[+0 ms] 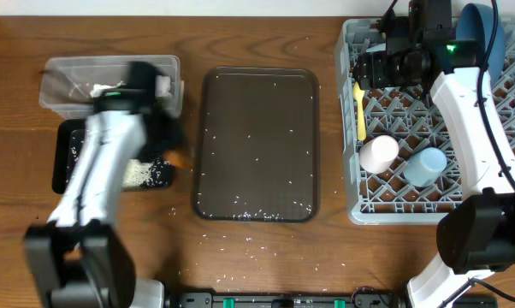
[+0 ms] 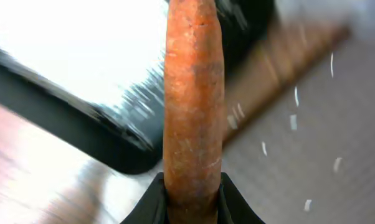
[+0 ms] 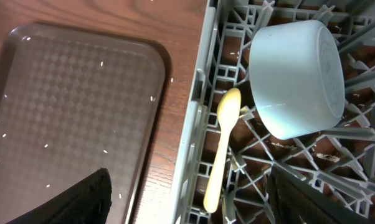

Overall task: Sort waste into correct bins and load items into the dishwasher rack
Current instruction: 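Carry the carrot left and release it onto the black tray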

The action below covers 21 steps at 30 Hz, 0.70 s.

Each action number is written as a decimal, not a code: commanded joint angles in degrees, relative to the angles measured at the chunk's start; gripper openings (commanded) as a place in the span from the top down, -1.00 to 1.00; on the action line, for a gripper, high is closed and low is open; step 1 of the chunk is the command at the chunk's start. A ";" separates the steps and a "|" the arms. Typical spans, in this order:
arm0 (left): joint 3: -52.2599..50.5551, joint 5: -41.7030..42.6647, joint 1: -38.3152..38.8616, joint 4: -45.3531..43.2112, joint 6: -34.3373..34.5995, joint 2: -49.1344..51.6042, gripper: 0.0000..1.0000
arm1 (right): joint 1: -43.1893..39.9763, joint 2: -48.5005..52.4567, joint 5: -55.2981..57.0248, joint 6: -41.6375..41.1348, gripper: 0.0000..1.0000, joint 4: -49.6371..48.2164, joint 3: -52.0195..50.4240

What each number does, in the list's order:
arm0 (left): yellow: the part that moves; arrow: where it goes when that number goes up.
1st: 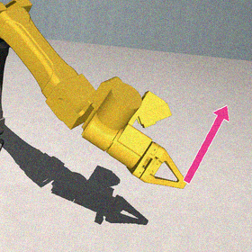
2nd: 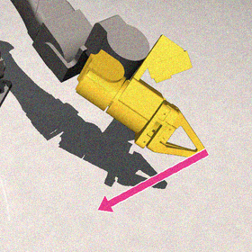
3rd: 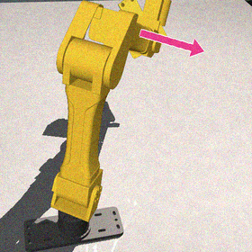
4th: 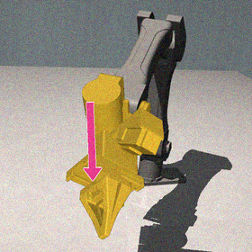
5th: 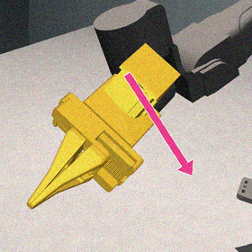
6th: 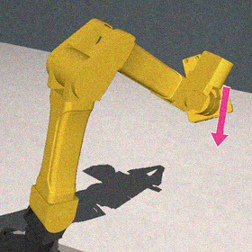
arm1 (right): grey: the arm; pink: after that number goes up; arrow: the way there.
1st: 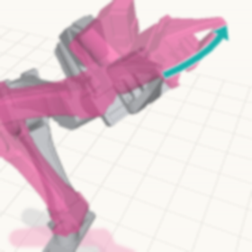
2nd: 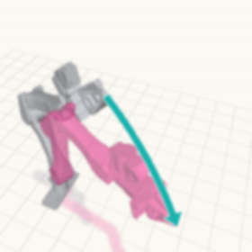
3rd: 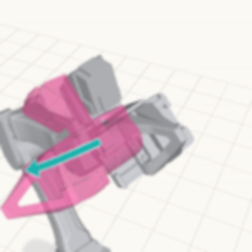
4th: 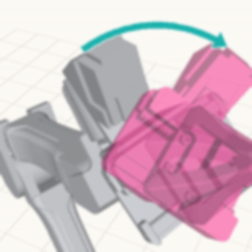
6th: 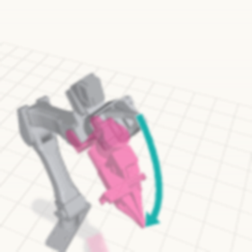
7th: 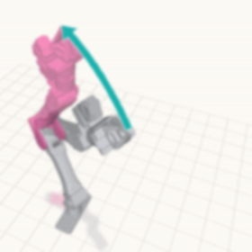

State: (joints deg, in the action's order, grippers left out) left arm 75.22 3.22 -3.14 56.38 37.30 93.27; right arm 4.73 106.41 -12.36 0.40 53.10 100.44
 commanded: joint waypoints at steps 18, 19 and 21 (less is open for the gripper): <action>-4.83 -3.06 -19.82 -13.90 6.95 11.43 0.48 | -0.22 -1.09 0.35 0.57 -0.60 0.31 1.01; -4.83 -3.06 -19.82 -14.01 6.95 11.43 0.33 | -0.22 -1.09 0.35 0.57 -0.60 0.31 1.01; -4.81 -2.54 -19.82 -14.64 6.95 11.43 0.01 | -0.22 -1.09 0.35 0.57 -0.60 0.28 1.01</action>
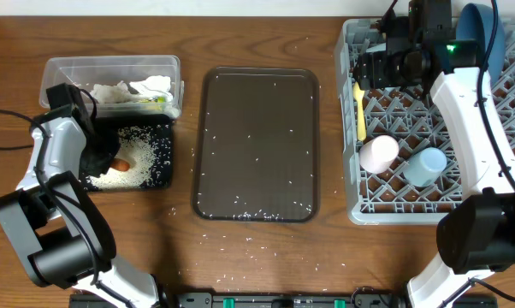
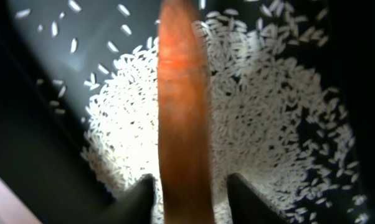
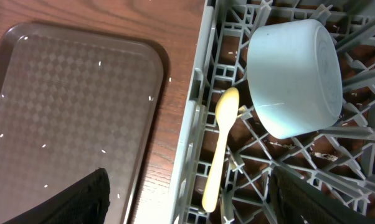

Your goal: Sort waste into correct bins and load items into the dishwasher rack

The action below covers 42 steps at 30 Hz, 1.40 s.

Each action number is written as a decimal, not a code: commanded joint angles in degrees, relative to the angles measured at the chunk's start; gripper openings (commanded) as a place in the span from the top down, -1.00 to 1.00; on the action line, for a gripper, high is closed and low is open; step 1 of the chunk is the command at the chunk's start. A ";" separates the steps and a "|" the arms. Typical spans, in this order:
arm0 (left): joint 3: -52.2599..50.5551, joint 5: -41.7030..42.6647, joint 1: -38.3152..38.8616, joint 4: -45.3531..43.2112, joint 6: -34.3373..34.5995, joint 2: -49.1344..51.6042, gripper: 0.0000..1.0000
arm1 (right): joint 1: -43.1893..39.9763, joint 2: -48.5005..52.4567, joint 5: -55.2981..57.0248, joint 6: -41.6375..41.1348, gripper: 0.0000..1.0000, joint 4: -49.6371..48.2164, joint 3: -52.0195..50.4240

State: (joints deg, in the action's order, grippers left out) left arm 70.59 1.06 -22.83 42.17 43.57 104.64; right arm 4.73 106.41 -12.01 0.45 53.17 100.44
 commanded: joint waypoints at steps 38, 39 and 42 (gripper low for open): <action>4.66 -0.26 -0.24 5.75 -0.42 -21.05 -0.95 | -0.28 -50.69 13.42 5.66 -0.99 6.43 2.23; 4.63 -0.26 -0.24 5.75 -0.42 -21.05 -0.96 | -0.76 -51.63 13.99 5.64 -0.99 6.45 1.18; 4.63 -0.26 -0.24 5.75 -0.42 -21.05 -0.96 | -2.58 -55.28 16.28 5.64 -0.99 0.96 -6.38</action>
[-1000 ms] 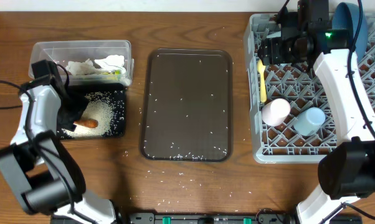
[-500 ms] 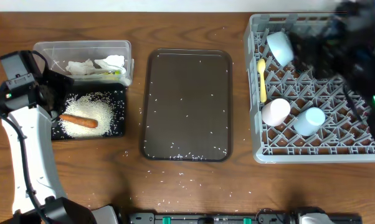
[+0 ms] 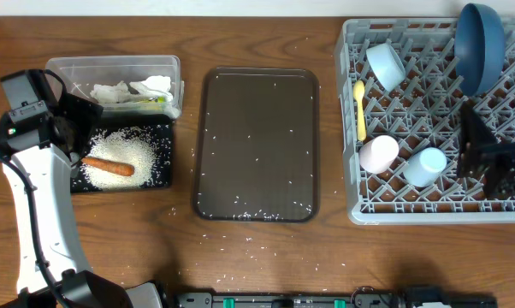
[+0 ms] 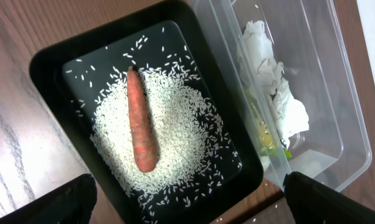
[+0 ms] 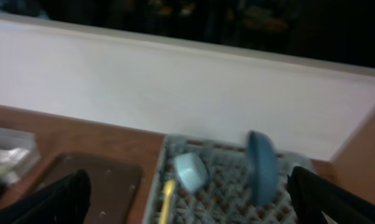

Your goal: Sort waste into correct bins and load items into the dishwasher rack

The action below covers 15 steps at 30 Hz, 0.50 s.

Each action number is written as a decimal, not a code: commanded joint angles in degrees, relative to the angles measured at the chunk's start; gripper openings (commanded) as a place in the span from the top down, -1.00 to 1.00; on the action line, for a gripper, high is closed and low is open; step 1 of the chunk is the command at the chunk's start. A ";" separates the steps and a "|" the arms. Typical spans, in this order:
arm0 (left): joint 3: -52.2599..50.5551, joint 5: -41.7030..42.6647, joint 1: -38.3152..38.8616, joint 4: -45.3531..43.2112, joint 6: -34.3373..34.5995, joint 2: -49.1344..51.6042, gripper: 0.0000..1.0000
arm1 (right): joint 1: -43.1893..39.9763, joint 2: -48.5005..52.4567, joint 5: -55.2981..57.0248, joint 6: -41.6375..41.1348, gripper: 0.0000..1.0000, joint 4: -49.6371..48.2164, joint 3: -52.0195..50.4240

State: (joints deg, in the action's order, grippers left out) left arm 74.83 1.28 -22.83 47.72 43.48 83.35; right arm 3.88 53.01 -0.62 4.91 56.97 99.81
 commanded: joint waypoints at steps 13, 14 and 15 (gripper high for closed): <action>0.39 -0.48 -0.24 0.20 -0.33 0.24 -0.97 | -3.76 -30.49 -3.54 -3.21 -0.98 -52.68 -69.00; 0.39 -0.48 -0.24 0.20 -0.33 0.24 -0.97 | -3.63 -32.65 -3.54 -4.28 -0.99 -54.42 -72.54; 0.39 -0.48 -0.24 0.20 -0.33 0.24 -0.97 | -3.37 -35.43 -3.56 -5.18 -0.99 -56.24 -76.74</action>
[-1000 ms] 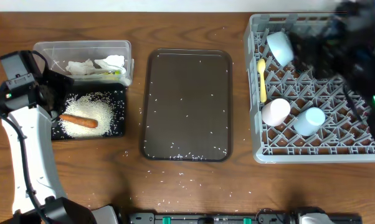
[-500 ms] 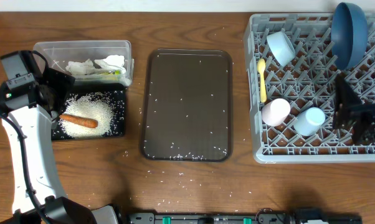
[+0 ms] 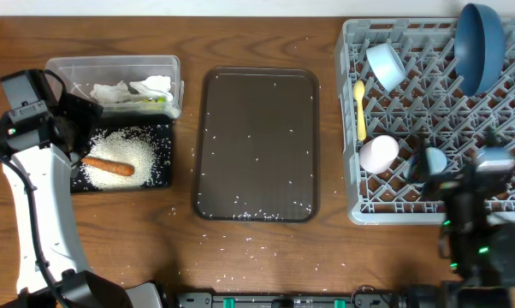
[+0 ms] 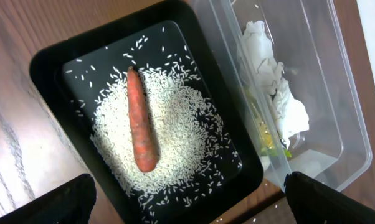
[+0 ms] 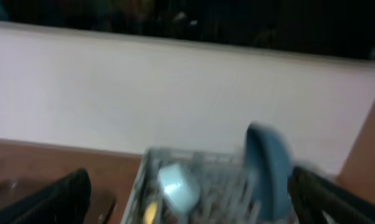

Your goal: Sort waste into correct bins and load items into the dishwasher rack

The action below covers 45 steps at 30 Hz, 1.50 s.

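Observation:
An orange carrot (image 4: 141,121) lies on the white rice in the black bin (image 4: 50,68), also seen from overhead as the carrot (image 3: 109,166). My left gripper (image 4: 187,211) hangs well above that bin, open and with nothing between its jaws. The clear bin (image 3: 112,62) behind it holds crumpled paper waste. In the grey dish rack (image 3: 352,128) are a light blue bowl (image 3: 384,62), a dark blue bowl (image 3: 481,34), a yellow spoon (image 3: 359,109), a pink cup (image 3: 378,154) and a blue cup (image 3: 430,161). My right gripper (image 5: 187,208) is open at the rack's front edge, facing the back wall; its view is blurred.
A brown serving tray (image 3: 257,145) lies in the middle with scattered rice grains on it. More grains dot the wooden table in front of it. A white wall runs behind the table.
The right arm has moved from the rack's right side to its front edge, and its view is now blurred. The left arm and the carrot have not moved.
My left gripper was shut on the carrot beside the black bin while the right gripper hung open over the rack's spoon and bowl. Then the carrot was low over the rice. Later it lay there, the left gripper open above; the right arm had left the rack's back.

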Each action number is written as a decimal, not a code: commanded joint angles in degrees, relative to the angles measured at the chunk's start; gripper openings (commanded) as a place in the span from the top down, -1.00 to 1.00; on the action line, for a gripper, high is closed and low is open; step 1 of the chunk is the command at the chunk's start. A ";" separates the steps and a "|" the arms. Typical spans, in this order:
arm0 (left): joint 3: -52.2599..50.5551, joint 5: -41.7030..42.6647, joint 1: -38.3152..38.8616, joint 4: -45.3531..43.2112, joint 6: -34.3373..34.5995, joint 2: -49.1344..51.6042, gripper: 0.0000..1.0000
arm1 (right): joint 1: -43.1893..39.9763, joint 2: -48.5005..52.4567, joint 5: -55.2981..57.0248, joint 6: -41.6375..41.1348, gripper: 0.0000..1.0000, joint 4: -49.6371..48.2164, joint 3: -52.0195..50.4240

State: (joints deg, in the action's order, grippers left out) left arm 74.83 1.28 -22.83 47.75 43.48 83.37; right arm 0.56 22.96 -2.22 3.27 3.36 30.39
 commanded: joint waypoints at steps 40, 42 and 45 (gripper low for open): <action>0.39 -0.48 -0.24 0.17 -0.33 0.22 -0.99 | 2.84 -22.58 -3.61 -10.51 -0.98 0.42 -30.08; 0.39 -0.48 -0.24 0.17 -0.33 0.22 -1.00 | 2.84 -22.58 -3.61 -10.51 -0.99 0.42 -30.08; 0.39 -0.48 -0.24 0.17 -0.33 0.22 -1.00 | 2.84 -22.58 -3.61 -10.51 -0.99 0.42 -30.08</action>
State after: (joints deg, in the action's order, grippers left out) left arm 74.83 1.30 -22.83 47.77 43.48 83.37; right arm 2.96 0.73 -5.23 -6.17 3.62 0.38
